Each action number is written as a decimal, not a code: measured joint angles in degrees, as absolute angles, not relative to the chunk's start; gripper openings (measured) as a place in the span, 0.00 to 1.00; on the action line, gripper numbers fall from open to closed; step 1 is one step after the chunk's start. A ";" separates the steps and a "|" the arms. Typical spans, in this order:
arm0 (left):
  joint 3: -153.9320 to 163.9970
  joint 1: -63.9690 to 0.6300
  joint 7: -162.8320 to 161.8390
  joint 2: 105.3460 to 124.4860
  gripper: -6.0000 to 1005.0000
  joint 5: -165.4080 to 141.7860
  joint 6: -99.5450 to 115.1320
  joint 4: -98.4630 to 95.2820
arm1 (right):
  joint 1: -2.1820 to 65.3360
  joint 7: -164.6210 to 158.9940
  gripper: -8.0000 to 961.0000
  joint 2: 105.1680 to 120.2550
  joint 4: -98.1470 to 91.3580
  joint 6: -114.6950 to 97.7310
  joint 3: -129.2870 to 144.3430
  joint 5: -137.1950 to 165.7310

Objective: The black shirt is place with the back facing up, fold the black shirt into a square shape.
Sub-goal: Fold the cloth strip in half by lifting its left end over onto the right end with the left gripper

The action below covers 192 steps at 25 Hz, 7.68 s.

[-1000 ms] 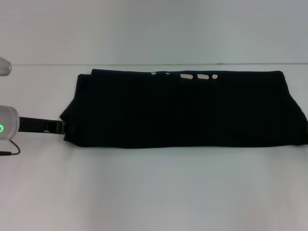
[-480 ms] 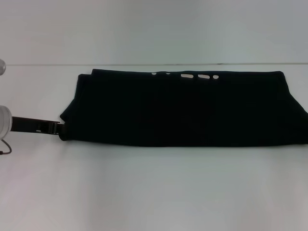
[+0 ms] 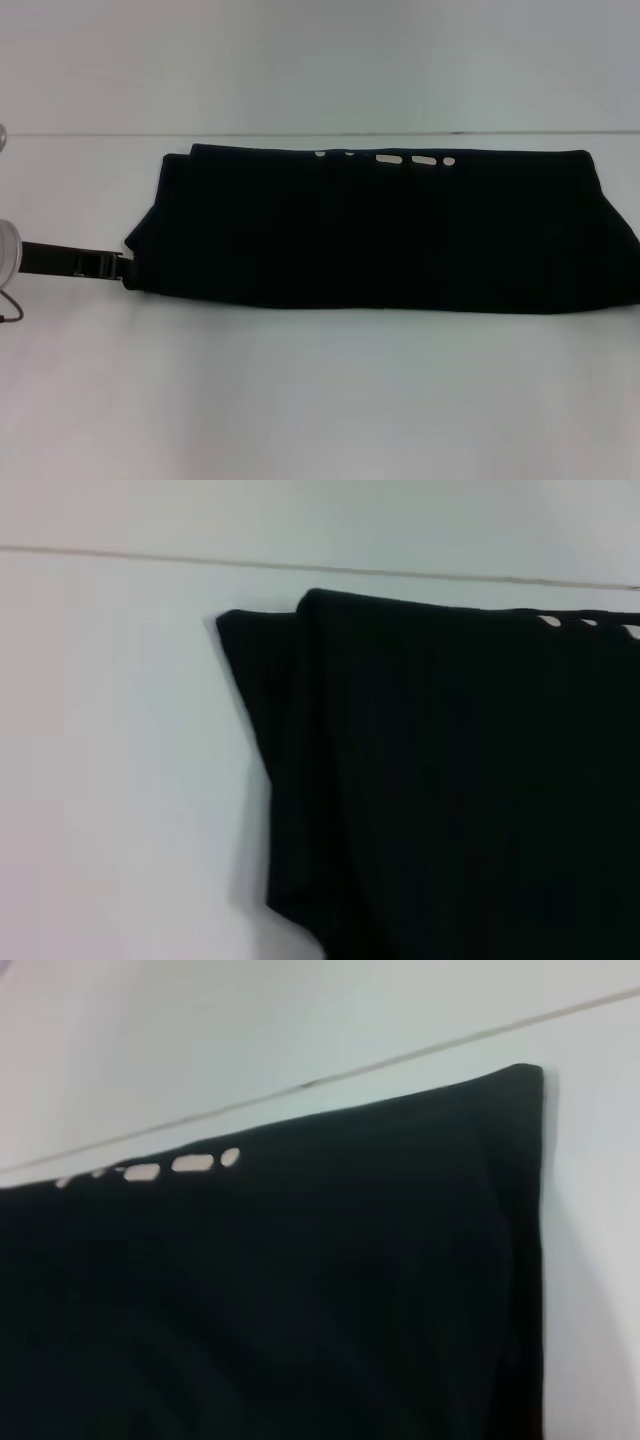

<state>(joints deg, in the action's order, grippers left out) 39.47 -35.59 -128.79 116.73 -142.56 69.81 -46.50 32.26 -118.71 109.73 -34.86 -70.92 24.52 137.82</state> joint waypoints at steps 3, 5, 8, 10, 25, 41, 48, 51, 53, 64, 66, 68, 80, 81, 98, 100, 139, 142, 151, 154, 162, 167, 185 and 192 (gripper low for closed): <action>38.72 -35.69 -129.27 116.64 0.10 -142.57 71.46 -47.42 | 31.92 -118.14 0.02 109.83 -36.04 -72.53 22.08 137.65; 38.29 -35.52 -129.75 116.69 0.10 -142.57 71.74 -48.39 | 31.57 -117.69 0.06 109.91 -37.04 -73.43 21.11 137.10; 37.48 -34.85 -130.77 116.90 0.11 -142.54 71.86 -50.01 | 30.48 -116.33 0.16 110.06 -39.00 -76.04 19.82 134.50; 36.70 -34.15 -131.47 117.03 0.14 -142.36 72.15 -51.23 | 29.37 -114.62 0.22 110.22 -40.18 -78.86 18.81 131.42; 33.77 -35.27 -141.00 116.25 0.59 -141.36 85.87 -50.01 | 33.78 -94.15 0.68 111.73 -35.73 -84.52 21.39 118.10; 29.46 -35.86 -161.09 115.71 0.93 -137.65 83.59 -40.88 | 39.86 -95.76 0.97 109.67 -36.73 -81.89 31.40 118.35; 28.25 -36.07 -167.63 115.89 0.93 -137.63 82.17 -38.26 | 40.12 -93.60 0.97 110.02 -37.96 -82.71 34.41 117.87; 26.70 -36.19 -169.29 115.67 0.93 -137.63 80.90 -36.43 | 40.47 -92.80 0.97 110.24 -38.00 -82.47 34.31 117.83; 25.98 -36.35 -169.99 115.58 0.93 -137.63 80.30 -35.74 | 40.66 -92.49 0.97 110.33 -38.00 -82.07 34.32 117.82; 22.39 -36.42 -170.61 115.46 0.93 -138.03 77.70 -32.29 | 41.42 -92.13 0.97 110.37 -38.00 -80.88 34.28 117.77; 22.11 -36.22 -170.61 115.52 0.93 -138.03 76.91 -32.03 | 41.49 -92.12 0.97 110.38 -37.99 -80.80 34.33 117.77; 22.04 -36.12 -170.62 115.53 0.93 -138.02 76.04 -31.55 | 41.61 -92.11 0.97 110.37 -37.98 -80.78 34.37 117.77; 21.55 -35.49 -170.48 115.68 0.93 -137.69 73.63 -30.95 | 41.94 -92.11 0.97 110.37 -37.97 -80.68 34.10 117.77; 21.39 -35.48 -170.42 115.68 0.93 -137.67 73.53 -30.94 | 41.97 -92.10 0.97 110.37 -37.97 -80.68 34.10 117.77; 21.18 -35.61 -170.32 115.50 0.93 -137.54 72.06 -30.94 | 42.10 -92.33 0.97 110.37 -37.97 -80.68 34.10 117.68; 21.19 -35.55 -170.29 115.53 0.93 -137.53 72.05 -30.94 | 42.14 -92.39 0.97 110.37 -37.96 -80.68 34.10 117.68; 21.18 -35.77 -169.53 116.11 0.93 -137.32 68.14 -29.75 | 42.65 -92.26 0.97 110.46 -37.97 -79.89 34.10 117.04; 21.17 -35.76 -169.45 116.05 0.93 -137.28 67.72 -29.75 | 42.69 -92.25 0.97 110.46 -38.11 -79.89 34.10 117.04; 21.19 -36.43 -168.23 115.71 0.93 -136.96 65.34 -29.83 | 42.80 -92.21 0.97 110.46 -38.47 -79.89 34.10 116.94; 21.18 -36.66 -167.88 115.58 0.93 -136.65 64.96 -29.84 | 42.81 -92.20 0.97 110.46 -38.50 -79.89 34.10 116.88; 21.35 -37.10 -166.49 115.39 0.93 -136.45 65.03 -29.65 | 42.80 -92.19 0.97 110.46 -38.59 -79.89 34.01 116.88; 21.86 -37.64 -164.22 115.18 0.93 -136.57 65.56 -29.55 | 42.80 -92.11 0.97 110.46 -38.59 -79.89 34.12 116.33; 23.45 -37.50 -161.05 115.13 0.52 -139.50 66.57 -29.68 | 42.84 -91.66 0.97 110.46 -38.67 -80.21 34.10 116.27; 23.47 -37.73 -160.22 115.08 0.24 -140.89 66.08 -29.64 | 42.88 -91.66 0.97 110.46 -38.67 -80.22 34.13 116.28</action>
